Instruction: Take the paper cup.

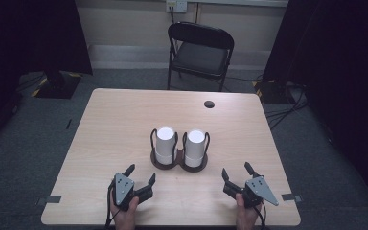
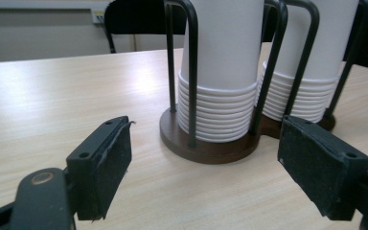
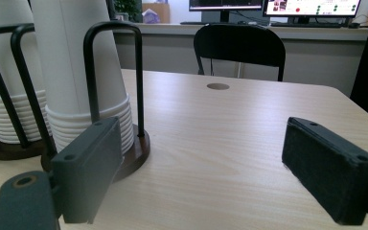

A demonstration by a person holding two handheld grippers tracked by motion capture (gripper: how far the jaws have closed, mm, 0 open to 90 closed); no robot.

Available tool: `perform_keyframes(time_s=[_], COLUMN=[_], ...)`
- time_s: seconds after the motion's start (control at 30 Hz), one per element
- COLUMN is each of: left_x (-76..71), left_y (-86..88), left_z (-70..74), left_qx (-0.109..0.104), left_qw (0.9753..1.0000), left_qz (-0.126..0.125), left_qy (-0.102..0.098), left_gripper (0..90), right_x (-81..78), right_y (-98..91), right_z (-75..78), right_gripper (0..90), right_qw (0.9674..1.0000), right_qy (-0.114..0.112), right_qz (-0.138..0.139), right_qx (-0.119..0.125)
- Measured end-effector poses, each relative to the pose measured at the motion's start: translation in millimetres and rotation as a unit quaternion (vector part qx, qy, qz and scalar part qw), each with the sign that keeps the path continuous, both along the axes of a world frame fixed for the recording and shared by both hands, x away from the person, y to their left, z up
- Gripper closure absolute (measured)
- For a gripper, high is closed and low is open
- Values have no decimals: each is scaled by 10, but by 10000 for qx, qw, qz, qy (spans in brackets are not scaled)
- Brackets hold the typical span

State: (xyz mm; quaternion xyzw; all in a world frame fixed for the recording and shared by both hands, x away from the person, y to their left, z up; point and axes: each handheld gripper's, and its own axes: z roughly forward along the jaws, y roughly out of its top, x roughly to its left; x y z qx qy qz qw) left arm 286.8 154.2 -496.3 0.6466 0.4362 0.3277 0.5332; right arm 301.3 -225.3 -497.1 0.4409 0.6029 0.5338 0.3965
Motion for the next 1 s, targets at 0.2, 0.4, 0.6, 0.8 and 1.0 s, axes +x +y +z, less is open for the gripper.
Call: perform_keyframes(time_s=[0.2,0.4,0.6,0.8,1.0], left_x=[-24,0,21,50,80], left_y=[44,20,-4,-62,-118], left_z=[26,50,66,164,287], left_qx=[-181,-108,-214,-212,-234], left_qw=[9995,9994,9988,9982,9977], left_qz=[-267,-327,-424,-564,-631], left_qy=[-30,69,83,56,-22], left_gripper=[162,183,194,198,222], right_x=[-5,-1,3,4,20], right_y=[23,19,26,34,36], right_z=[5,7,9,10,14], right_gripper=[135,136,136,138,140], right_qw=[9999,9998,9997,9998,9995], right_qy=[66,114,165,169,244], right_qz=[85,130,155,110,129], right_qx=[-77,-50,-69,-91,-123])
